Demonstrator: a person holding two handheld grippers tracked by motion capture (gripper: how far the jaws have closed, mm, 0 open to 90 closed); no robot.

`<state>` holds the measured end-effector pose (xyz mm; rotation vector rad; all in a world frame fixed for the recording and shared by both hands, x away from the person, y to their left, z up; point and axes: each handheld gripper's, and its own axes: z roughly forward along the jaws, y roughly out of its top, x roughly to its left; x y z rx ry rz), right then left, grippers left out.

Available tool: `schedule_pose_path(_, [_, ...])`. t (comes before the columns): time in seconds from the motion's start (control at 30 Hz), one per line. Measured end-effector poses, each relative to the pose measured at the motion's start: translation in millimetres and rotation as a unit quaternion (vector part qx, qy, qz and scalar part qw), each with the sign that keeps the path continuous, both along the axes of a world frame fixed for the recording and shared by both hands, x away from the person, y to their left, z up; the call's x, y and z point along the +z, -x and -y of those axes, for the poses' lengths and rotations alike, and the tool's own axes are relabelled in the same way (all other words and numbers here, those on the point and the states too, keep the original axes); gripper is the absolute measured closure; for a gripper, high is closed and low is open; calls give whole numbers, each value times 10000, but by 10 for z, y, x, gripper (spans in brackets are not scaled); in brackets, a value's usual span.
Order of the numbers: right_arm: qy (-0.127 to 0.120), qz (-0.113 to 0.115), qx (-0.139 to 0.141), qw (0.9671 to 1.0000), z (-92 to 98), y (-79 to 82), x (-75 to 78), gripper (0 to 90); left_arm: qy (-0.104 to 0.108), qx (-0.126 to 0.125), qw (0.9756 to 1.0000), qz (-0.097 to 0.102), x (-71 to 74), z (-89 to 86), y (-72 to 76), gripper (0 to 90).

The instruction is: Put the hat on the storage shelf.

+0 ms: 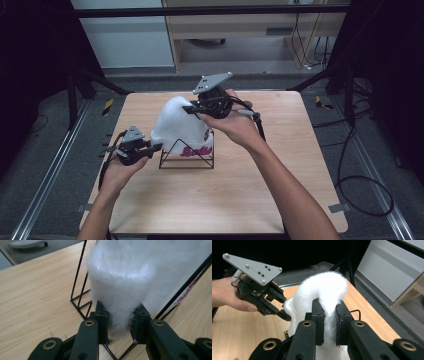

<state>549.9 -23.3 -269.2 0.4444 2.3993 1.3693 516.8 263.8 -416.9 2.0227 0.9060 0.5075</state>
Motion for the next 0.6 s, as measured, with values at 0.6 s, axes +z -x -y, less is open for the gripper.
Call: schedule_pose_path(0.6, [184,-145,37,9997,-36,31,-169,810,-110,18,9999,-84,-203,0,19,698])
